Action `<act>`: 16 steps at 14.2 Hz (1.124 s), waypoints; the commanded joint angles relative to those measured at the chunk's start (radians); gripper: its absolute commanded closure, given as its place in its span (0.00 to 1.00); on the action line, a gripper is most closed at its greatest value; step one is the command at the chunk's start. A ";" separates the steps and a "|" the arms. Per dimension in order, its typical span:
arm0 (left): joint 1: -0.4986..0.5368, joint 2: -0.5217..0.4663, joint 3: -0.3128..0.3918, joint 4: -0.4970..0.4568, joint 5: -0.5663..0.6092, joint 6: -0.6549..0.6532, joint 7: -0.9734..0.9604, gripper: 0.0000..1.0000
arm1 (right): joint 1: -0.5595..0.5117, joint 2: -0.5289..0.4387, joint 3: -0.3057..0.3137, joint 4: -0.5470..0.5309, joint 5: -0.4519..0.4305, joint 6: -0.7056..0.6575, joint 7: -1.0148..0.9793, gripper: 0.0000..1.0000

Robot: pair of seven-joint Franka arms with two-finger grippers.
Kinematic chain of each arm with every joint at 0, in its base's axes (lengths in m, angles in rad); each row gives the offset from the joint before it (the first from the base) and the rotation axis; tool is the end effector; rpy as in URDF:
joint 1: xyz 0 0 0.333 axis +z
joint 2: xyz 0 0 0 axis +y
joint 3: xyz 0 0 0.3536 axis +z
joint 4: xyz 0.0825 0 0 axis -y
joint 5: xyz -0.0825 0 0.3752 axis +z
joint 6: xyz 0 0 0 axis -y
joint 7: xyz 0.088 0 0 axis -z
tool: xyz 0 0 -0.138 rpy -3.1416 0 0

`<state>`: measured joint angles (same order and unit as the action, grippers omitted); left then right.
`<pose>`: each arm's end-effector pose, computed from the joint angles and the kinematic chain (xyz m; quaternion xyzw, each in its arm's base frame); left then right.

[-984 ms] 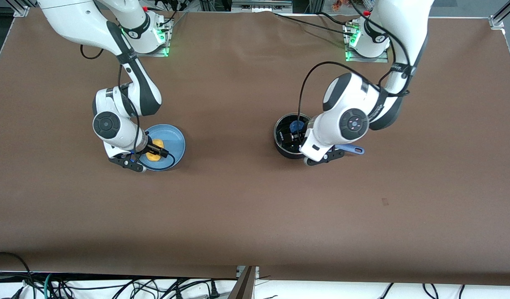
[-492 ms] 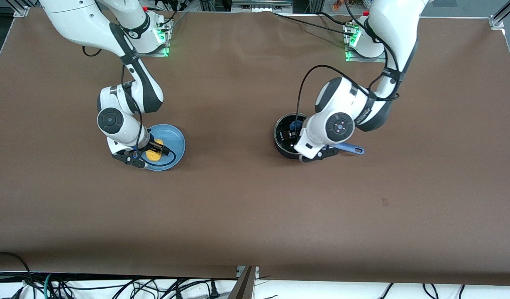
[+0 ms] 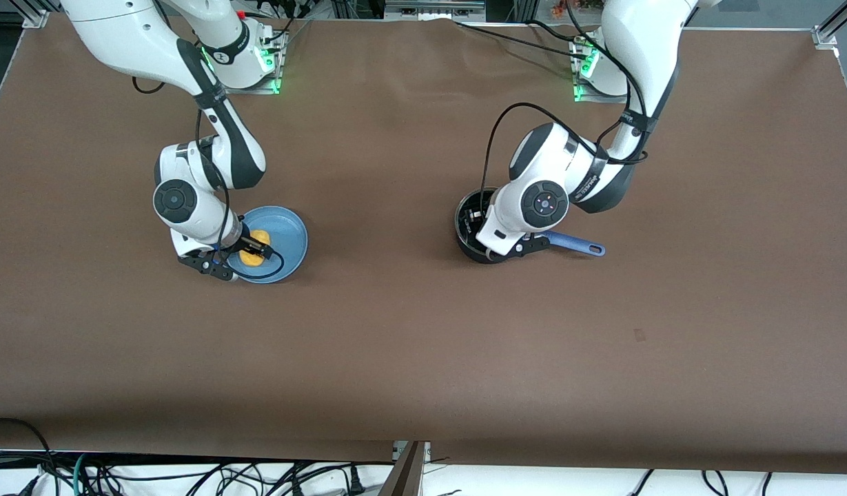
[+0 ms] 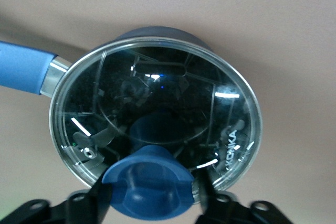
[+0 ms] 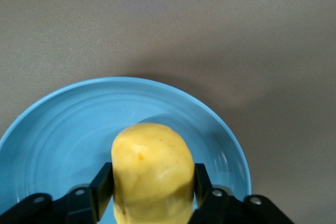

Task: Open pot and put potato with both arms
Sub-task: 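Lift the glass lid off the pot with the left gripper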

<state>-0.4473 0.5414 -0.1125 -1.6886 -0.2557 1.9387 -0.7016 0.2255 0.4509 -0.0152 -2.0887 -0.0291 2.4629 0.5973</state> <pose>0.5391 -0.3585 0.2773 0.9703 0.1352 -0.1986 0.0291 0.5732 0.1219 0.2085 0.9828 -0.1801 -0.0305 0.0261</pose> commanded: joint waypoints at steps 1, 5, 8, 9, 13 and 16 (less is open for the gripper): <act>-0.008 0.005 0.007 -0.002 0.018 0.006 -0.006 0.59 | -0.003 -0.024 0.005 -0.030 0.015 0.016 0.001 0.42; 0.002 0.000 0.007 0.001 0.018 -0.004 0.005 0.93 | -0.002 -0.026 0.006 -0.022 0.015 0.011 0.002 0.54; 0.015 -0.003 0.013 0.012 0.018 -0.026 0.007 0.93 | 0.000 -0.032 0.014 -0.011 0.015 0.005 0.001 0.57; 0.027 -0.008 0.014 0.018 0.018 -0.030 0.005 0.96 | 0.001 -0.041 0.018 -0.004 0.015 0.004 -0.002 0.57; 0.133 0.005 0.016 0.163 0.018 -0.193 0.121 1.00 | 0.006 -0.061 0.063 0.097 0.015 -0.114 -0.004 0.57; 0.228 -0.001 0.019 0.230 0.027 -0.289 0.235 1.00 | 0.015 -0.055 0.129 0.220 0.018 -0.221 0.013 0.57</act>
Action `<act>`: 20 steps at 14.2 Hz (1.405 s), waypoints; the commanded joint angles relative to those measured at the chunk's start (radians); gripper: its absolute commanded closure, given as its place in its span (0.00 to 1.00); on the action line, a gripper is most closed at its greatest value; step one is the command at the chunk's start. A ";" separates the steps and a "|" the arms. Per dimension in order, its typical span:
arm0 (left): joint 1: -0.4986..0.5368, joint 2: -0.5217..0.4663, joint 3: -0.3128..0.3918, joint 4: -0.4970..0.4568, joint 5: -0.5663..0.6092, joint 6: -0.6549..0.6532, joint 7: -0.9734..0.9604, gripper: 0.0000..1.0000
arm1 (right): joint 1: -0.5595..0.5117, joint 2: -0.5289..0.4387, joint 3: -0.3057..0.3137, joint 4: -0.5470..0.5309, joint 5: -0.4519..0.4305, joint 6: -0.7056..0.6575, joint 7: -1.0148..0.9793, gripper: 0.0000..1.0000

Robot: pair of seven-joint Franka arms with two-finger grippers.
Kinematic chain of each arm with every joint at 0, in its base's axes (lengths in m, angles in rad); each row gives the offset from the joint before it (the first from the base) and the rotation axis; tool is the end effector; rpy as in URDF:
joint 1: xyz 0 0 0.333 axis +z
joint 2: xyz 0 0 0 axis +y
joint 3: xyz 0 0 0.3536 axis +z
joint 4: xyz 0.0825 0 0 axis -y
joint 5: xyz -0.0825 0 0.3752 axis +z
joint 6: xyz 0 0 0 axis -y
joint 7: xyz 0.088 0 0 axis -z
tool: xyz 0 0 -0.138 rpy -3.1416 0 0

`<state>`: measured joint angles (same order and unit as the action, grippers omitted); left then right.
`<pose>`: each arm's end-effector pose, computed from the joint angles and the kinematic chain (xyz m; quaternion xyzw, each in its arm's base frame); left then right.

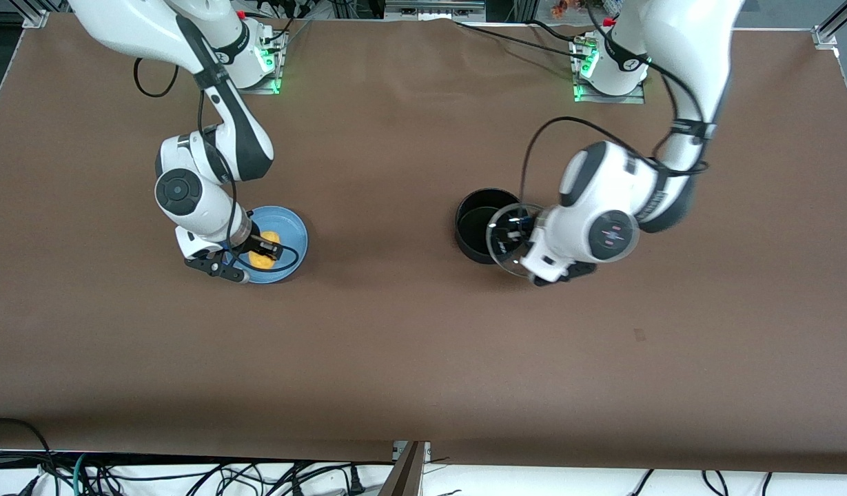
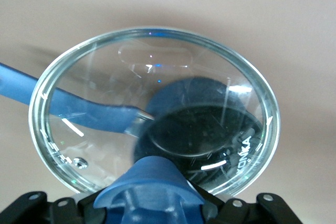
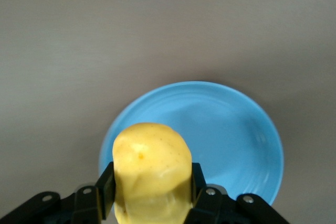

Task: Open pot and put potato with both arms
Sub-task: 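Lift the glass lid off the pot with the left gripper, then carry the potato into the pot with the right gripper while the left holds the lid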

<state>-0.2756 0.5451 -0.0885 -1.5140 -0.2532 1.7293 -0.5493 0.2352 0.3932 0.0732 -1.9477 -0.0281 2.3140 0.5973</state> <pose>0.6132 -0.2573 0.3364 0.9673 0.1325 -0.2085 0.0571 0.5944 0.1858 0.2863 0.9905 -0.1370 -0.0132 0.0022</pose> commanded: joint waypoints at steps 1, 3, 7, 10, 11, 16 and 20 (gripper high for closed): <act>0.091 -0.005 -0.005 0.070 0.061 -0.115 0.153 1.00 | 0.019 0.007 0.065 0.116 0.017 -0.085 0.062 0.57; 0.154 -0.010 -0.004 0.063 0.138 -0.140 0.309 1.00 | 0.068 0.024 0.092 0.177 0.016 -0.085 0.168 0.57; 0.300 -0.011 -0.004 0.058 0.299 -0.211 0.573 1.00 | 0.199 0.093 0.095 0.326 0.019 -0.073 0.358 0.57; 0.363 0.027 -0.004 0.049 0.382 -0.198 0.609 1.00 | 0.341 0.252 0.092 0.572 0.011 -0.074 0.580 0.57; 0.363 0.050 -0.005 0.049 0.396 -0.185 0.609 1.00 | 0.372 0.304 0.091 0.646 0.007 -0.073 0.629 0.57; 0.395 0.188 -0.007 0.044 0.385 -0.051 0.611 1.00 | 0.481 0.403 0.091 0.737 0.010 0.036 0.670 0.57; 0.404 0.237 -0.008 0.031 0.379 0.009 0.611 0.79 | 0.532 0.437 0.092 0.737 0.013 0.073 0.671 0.57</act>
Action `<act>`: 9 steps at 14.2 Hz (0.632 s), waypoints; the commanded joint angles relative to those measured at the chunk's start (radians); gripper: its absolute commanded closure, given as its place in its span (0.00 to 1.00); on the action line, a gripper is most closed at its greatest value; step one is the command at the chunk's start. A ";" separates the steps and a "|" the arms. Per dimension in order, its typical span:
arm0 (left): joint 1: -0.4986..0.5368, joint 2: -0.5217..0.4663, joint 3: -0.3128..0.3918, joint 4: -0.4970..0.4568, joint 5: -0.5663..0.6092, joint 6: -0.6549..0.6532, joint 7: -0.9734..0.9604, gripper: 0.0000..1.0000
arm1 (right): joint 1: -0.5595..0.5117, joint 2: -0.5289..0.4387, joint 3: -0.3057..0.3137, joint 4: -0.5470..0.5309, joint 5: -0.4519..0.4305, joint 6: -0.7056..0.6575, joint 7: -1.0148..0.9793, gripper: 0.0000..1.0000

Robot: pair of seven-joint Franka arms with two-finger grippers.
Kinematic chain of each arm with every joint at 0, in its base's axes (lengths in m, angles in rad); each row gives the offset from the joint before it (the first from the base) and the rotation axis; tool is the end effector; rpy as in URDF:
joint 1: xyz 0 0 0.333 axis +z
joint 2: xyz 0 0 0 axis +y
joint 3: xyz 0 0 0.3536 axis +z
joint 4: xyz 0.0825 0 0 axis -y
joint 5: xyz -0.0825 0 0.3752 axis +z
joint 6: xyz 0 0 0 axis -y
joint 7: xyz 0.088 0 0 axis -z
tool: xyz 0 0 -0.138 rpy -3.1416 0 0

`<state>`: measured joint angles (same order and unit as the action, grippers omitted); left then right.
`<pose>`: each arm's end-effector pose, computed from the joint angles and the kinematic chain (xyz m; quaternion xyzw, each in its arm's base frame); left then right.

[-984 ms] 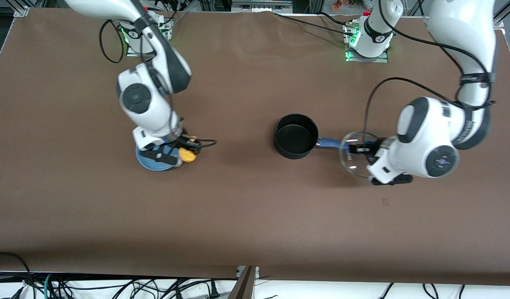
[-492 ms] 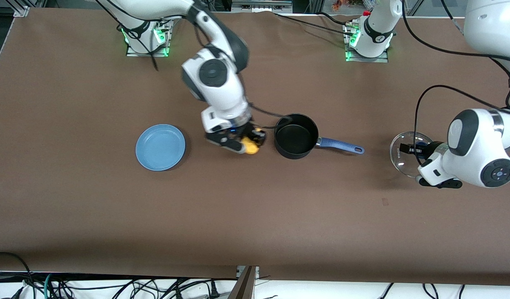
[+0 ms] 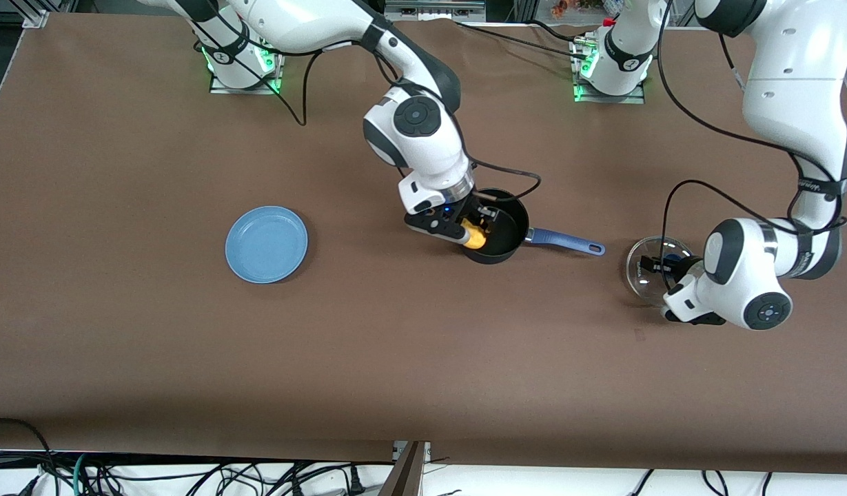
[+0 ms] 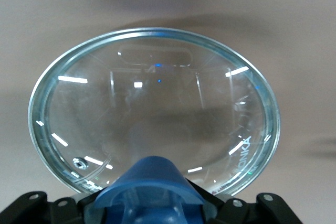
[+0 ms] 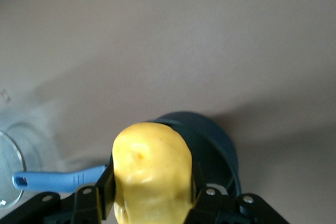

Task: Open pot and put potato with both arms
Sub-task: 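Carry the potato into the pot with the right gripper while the left holds the lid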

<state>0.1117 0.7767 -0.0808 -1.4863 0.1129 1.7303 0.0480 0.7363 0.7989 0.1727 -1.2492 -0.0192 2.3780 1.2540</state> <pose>0.6534 0.0410 0.1890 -0.9646 0.0278 0.2621 0.0108 0.5299 0.6128 0.3254 -0.9641 0.1985 -0.0365 0.1723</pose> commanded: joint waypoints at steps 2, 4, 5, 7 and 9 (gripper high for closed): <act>0.017 0.012 -0.017 0.006 -0.002 0.009 0.012 0.00 | 0.052 0.054 -0.007 0.040 0.004 0.045 0.077 0.57; 0.019 0.010 -0.017 0.012 -0.002 0.008 0.013 0.00 | 0.058 0.077 -0.007 0.039 0.002 0.092 0.094 0.56; 0.023 0.004 -0.017 0.014 -0.002 0.006 0.013 0.00 | 0.058 0.086 -0.007 0.040 0.002 0.098 0.094 0.55; 0.037 0.000 -0.022 0.014 -0.004 -0.003 0.012 0.00 | 0.060 0.098 -0.007 0.040 0.002 0.107 0.091 0.51; 0.037 -0.016 -0.023 0.015 -0.002 -0.037 0.013 0.00 | 0.063 0.108 -0.007 0.039 0.002 0.107 0.093 0.44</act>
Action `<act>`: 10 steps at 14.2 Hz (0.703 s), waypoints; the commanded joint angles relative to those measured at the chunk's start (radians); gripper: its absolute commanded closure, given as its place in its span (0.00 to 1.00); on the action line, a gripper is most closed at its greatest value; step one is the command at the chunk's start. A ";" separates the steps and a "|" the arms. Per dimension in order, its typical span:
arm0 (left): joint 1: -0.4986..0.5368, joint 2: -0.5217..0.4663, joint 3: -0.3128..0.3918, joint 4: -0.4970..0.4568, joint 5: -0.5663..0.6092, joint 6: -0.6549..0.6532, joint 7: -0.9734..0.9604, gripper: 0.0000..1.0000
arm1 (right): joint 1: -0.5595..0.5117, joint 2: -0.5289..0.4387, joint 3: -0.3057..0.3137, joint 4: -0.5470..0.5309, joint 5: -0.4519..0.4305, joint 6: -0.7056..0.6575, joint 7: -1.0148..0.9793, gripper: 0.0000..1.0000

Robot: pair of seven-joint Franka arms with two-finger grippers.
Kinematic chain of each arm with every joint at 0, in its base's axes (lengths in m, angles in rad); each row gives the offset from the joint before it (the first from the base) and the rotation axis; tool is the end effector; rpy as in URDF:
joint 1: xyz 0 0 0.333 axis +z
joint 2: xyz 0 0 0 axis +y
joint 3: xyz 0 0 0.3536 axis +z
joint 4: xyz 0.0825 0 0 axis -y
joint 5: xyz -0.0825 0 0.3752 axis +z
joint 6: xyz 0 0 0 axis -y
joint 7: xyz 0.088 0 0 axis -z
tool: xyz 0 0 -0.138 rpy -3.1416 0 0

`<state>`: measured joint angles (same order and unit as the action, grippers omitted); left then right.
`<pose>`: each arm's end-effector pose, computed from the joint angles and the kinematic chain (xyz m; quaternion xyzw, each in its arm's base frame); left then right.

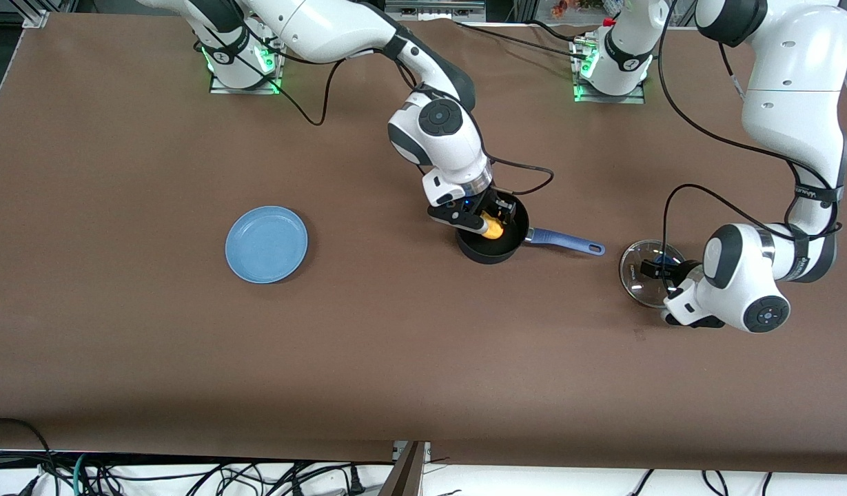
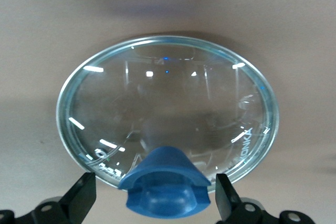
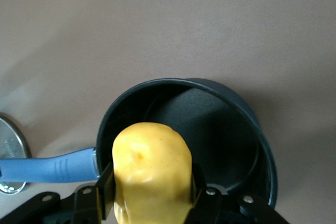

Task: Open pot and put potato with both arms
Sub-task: 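Release the potato into the pot while the left gripper sets the lid down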

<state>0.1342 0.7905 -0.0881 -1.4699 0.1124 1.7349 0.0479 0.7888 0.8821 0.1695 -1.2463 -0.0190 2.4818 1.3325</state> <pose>0.6569 0.0520 0.1858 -0.9658 0.0196 0.2583 0.0055 0.5045 0.6442 0.2728 -0.9578 0.2173 -0.0276 0.1861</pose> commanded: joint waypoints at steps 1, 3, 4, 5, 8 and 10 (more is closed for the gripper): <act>0.012 -0.045 -0.018 0.000 -0.002 -0.049 0.013 0.00 | 0.012 0.029 -0.004 0.036 0.002 0.003 0.011 0.41; 0.005 -0.094 -0.019 0.006 -0.004 -0.045 0.003 0.00 | 0.012 0.029 -0.004 0.037 -0.002 0.002 -0.004 0.00; 0.005 -0.132 -0.019 0.010 -0.011 -0.043 0.003 0.00 | 0.012 0.025 -0.005 0.037 -0.001 -0.006 -0.003 0.00; 0.005 -0.170 -0.018 0.025 -0.022 -0.046 0.012 0.00 | 0.010 0.018 -0.004 0.039 -0.001 -0.020 -0.003 0.00; 0.005 -0.293 -0.018 0.026 -0.023 -0.078 0.012 0.00 | 0.001 -0.011 -0.008 0.077 -0.004 -0.148 -0.030 0.00; 0.011 -0.365 -0.018 0.039 -0.022 -0.144 0.010 0.00 | -0.022 -0.035 -0.016 0.123 -0.004 -0.297 -0.125 0.00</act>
<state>0.1374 0.5096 -0.1059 -1.4133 0.1052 1.6426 0.0472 0.7877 0.8809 0.1605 -1.1693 -0.0216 2.3195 1.2843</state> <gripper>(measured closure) 0.000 0.000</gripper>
